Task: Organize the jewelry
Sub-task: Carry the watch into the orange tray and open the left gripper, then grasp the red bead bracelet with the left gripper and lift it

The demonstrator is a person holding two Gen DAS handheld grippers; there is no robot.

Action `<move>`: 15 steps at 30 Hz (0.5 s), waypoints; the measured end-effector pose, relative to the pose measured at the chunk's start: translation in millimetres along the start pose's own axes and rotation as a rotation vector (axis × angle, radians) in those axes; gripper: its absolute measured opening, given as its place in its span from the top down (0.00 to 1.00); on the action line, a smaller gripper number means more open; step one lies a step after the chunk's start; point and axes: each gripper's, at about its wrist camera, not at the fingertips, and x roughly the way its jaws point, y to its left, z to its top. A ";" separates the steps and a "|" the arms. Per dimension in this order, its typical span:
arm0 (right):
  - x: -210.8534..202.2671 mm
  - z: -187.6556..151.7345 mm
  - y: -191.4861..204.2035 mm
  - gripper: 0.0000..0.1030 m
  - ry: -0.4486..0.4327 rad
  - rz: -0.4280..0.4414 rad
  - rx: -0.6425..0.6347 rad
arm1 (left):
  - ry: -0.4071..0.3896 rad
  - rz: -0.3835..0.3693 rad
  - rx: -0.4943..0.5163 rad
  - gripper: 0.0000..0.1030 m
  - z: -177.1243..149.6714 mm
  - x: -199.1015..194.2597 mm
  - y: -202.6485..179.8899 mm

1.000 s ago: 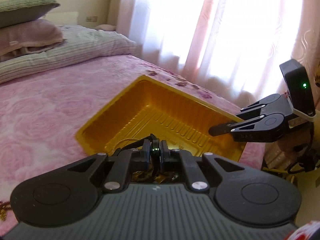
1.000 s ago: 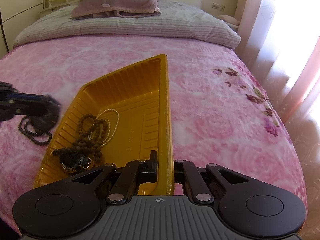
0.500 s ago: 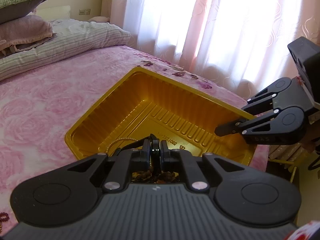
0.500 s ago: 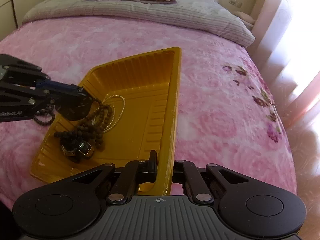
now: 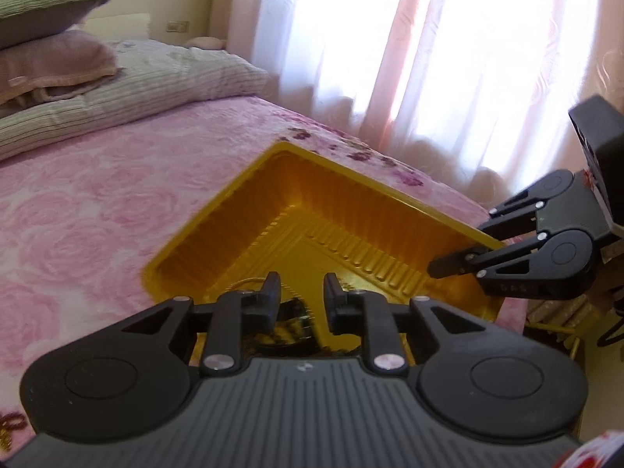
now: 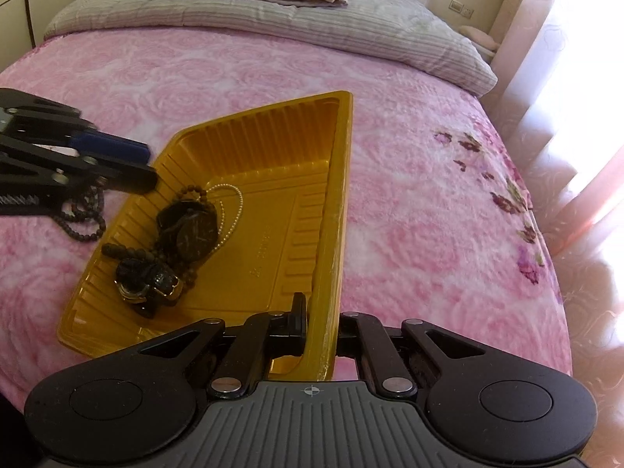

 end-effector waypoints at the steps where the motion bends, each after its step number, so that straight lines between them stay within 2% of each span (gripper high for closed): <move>1: -0.2 -0.1 0.4 0.94 0.000 -0.001 -0.001 | -0.009 0.011 -0.014 0.81 -2.3 -6.4 5.4; 7: -1.1 -1.4 1.8 0.94 -0.006 -0.004 0.002 | -0.055 0.137 -0.092 0.78 -24.5 -51.6 45.3; 15: -1.7 -4.1 3.3 0.94 -0.007 -0.009 0.010 | -0.027 0.404 -0.193 0.78 -80.1 -104.6 115.0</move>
